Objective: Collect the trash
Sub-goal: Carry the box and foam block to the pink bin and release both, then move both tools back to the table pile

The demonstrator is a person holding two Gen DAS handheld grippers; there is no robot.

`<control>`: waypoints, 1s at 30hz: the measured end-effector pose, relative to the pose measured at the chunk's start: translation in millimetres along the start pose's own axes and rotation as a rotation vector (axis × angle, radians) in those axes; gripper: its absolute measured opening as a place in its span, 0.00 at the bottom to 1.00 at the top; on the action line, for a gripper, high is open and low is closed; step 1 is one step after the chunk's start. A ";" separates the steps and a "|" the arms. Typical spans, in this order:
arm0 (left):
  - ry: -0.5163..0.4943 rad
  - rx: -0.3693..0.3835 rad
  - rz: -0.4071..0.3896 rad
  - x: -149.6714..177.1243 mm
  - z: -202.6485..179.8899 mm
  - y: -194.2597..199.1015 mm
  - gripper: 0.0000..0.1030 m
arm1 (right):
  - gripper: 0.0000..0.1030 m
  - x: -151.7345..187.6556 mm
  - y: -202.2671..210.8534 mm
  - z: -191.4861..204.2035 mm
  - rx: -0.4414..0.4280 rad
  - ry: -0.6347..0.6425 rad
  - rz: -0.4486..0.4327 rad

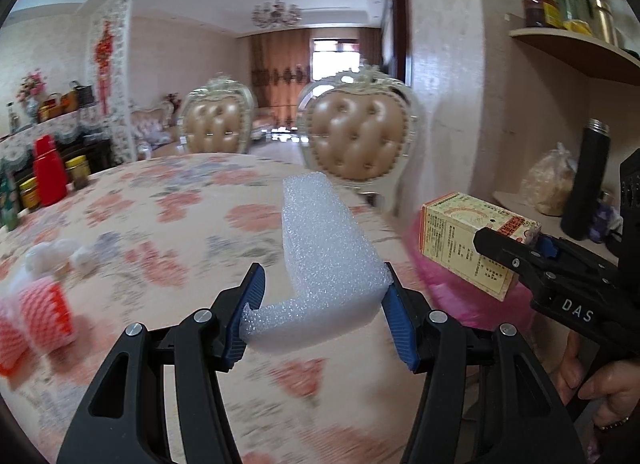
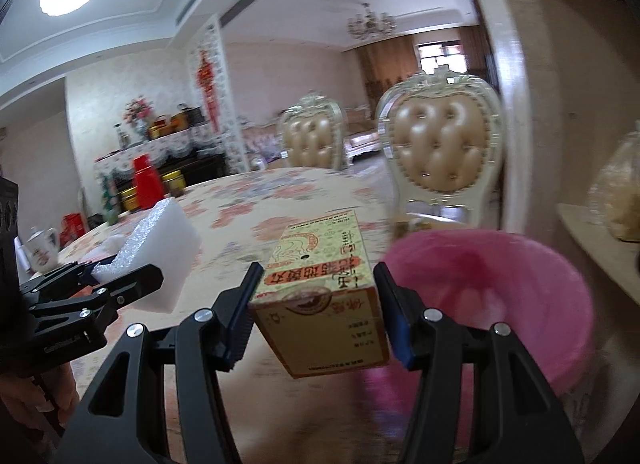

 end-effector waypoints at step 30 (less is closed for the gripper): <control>-0.106 0.318 0.093 -37.8 -163.7 -100.6 0.69 | 0.74 6.2 62.2 -168.9 0.266 -0.237 -0.090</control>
Point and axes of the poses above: each gripper's, at about its wrist camera, not at the fingertips, and y roughly against the way its jaws point, z to its left, x to its underside, the point moved 2 cm from there along -y, roughly the way its jaws point, and after that the axes turned 14 degrees about -x, right-handed, at the moved point
